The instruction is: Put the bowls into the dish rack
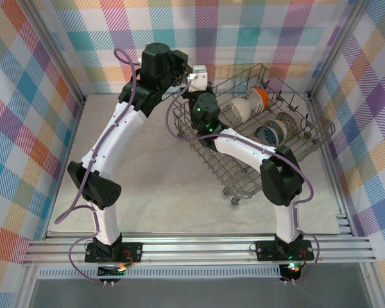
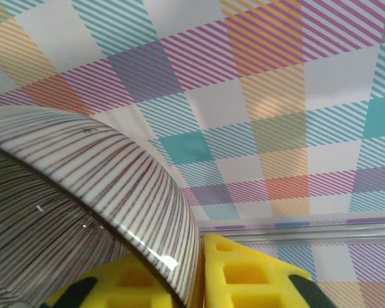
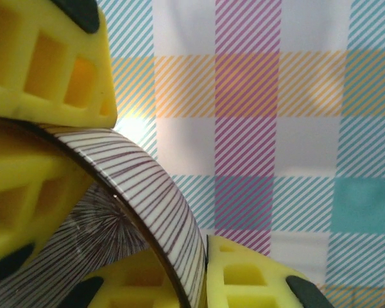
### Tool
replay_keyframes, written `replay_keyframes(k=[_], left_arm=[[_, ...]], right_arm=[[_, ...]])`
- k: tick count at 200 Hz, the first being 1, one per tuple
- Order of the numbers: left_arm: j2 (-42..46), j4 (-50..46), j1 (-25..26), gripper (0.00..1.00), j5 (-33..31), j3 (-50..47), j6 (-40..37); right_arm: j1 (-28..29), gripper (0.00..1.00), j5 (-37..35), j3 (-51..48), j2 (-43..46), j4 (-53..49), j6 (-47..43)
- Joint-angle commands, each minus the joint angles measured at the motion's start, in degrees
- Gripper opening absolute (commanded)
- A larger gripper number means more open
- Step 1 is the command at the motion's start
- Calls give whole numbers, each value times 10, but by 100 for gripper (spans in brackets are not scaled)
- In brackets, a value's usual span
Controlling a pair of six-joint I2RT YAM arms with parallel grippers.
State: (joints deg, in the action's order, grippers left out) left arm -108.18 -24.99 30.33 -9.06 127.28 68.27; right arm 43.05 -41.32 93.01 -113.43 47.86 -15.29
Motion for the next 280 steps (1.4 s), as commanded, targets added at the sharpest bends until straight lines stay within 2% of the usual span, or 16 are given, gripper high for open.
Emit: replay_keyframes(k=[1, 53, 83, 99, 131, 160, 194, 209, 221, 258, 280], left_arm=[[-10, 5, 8, 20, 30, 31, -27], [-7, 4, 6, 37, 44, 44, -63], [16, 3, -2, 57, 35, 33, -98], [33, 15, -14, 64, 37, 14, -112], [41, 30, -40, 83, 83, 12, -159], [23, 45, -74, 90, 171, 6, -135], [22, 122, -116, 93, 253, -29, -116], [32, 136, -135, 93, 262, -43, -123], [41, 137, -151, 93, 259, -50, -144], [61, 112, -171, 93, 202, -56, -272], [52, 104, -193, 93, 201, -59, -312]], right_arm=[[3, 0, -4, 37, -9, 80, -90], [1, 0, -25, 61, -22, 79, -99], [-1, 0, -32, 69, -26, 61, -89], [-1, 0, -32, 74, -27, 40, -81], [-1, 0, -32, 76, -39, 51, -104], [0, 0, -37, 72, -43, 59, -138], [0, 0, -78, 37, -23, 49, -155], [-5, 0, -89, 43, -18, 32, -179], [-14, 0, -93, 61, -15, -31, -181], [-50, 0, -120, 87, 9, -187, -119], [-71, 0, -134, 97, 24, -263, -100]])
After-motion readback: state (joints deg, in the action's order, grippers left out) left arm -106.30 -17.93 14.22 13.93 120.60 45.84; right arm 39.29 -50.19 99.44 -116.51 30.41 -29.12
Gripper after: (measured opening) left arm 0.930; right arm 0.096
